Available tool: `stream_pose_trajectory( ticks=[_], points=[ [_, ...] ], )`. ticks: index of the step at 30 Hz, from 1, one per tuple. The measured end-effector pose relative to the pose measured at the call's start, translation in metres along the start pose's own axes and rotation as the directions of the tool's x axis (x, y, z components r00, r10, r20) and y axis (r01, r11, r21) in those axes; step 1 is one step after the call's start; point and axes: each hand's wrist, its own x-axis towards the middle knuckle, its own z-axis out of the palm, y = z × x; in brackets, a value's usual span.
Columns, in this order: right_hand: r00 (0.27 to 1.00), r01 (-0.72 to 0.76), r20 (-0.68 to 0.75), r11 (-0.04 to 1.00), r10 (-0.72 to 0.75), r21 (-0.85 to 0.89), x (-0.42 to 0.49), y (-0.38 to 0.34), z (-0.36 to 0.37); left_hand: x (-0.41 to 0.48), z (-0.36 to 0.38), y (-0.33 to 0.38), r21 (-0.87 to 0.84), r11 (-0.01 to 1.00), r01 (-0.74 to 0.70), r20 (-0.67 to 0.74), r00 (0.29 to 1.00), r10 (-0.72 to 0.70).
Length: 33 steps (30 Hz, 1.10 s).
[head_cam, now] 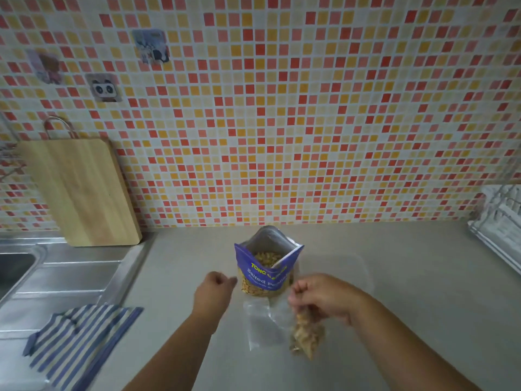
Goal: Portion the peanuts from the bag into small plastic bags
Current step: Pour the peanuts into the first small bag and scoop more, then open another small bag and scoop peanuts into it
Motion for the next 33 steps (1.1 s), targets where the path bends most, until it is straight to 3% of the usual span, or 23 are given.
stream_pose_trajectory(
  ticks=[2, 5, 10, 14, 18, 22, 25, 28, 33],
  points=[
    [0.986, -0.102, -0.136, 0.993, 0.093, -0.058, 0.018, 0.032, 0.009, -0.001, 0.018, -0.027, 0.253, 0.967, 0.02, 0.126, 0.991, -0.054],
    [0.884, -0.154, -0.46, 0.981, 0.083, -0.118, 0.045, 0.062, 0.023, 0.0, 0.045, -0.049, 0.487, 0.871, -0.069, 0.198, 0.98, -0.033],
    [0.773, -0.198, -0.635, 0.953, 0.007, -0.231, 0.058, 0.074, 0.036, 0.011, 0.052, -0.059, 0.581, 0.806, -0.117, 0.163, 0.986, 0.025],
    [0.751, -0.203, -0.66, 0.958, 0.018, -0.204, 0.064, 0.086, 0.037, 0.015, 0.044, -0.063, 0.474, 0.877, -0.075, 0.137, 0.991, 0.011],
    [0.747, -0.181, -0.664, 0.971, 0.031, -0.158, 0.068, 0.087, 0.037, 0.019, 0.035, -0.065, 0.479, 0.87, -0.115, 0.104, 0.992, 0.074],
    [0.736, -0.227, -0.675, 0.921, -0.051, -0.316, 0.067, 0.086, 0.04, 0.018, 0.022, -0.066, 0.429, 0.884, -0.185, 0.155, 0.979, 0.13],
    [0.792, -0.088, -0.581, 0.905, -0.19, -0.416, 0.06, 0.073, 0.048, 0.022, 0.006, -0.065, 0.257, 0.94, -0.223, 0.289, 0.946, 0.146],
    [0.854, 0.122, -0.447, 0.937, -0.267, -0.326, 0.053, 0.057, 0.062, 0.014, -0.01, -0.05, 0.091, 0.969, -0.229, 0.455, 0.875, 0.165],
    [0.794, 0.296, -0.495, 0.935, -0.354, -0.194, 0.041, 0.029, 0.067, -0.008, -0.024, -0.013, -0.146, 0.975, -0.167, 0.609, 0.761, 0.222]
  ],
)
